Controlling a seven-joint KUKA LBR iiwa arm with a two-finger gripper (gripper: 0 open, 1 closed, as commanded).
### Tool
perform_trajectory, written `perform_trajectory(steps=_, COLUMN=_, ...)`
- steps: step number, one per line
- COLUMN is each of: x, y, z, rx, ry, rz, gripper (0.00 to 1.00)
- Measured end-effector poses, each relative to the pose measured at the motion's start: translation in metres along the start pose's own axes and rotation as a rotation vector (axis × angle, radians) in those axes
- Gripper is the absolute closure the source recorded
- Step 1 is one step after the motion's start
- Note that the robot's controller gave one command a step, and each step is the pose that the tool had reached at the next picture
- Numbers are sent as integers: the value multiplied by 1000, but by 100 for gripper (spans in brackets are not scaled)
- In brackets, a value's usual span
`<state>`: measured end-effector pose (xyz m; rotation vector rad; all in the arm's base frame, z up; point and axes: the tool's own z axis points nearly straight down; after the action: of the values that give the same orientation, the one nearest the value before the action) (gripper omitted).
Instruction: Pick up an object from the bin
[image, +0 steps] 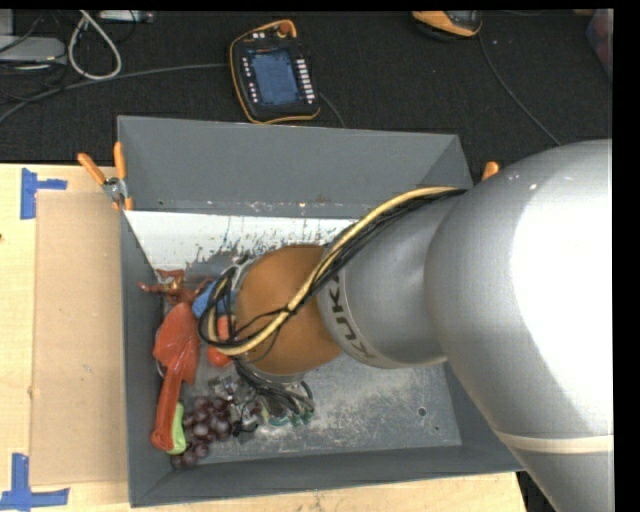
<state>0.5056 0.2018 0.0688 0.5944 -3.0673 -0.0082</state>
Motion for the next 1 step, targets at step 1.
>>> perform_trajectory(steps=1, x=0, y=0, z=0, rx=0, ry=0, rz=1, gripper=100)
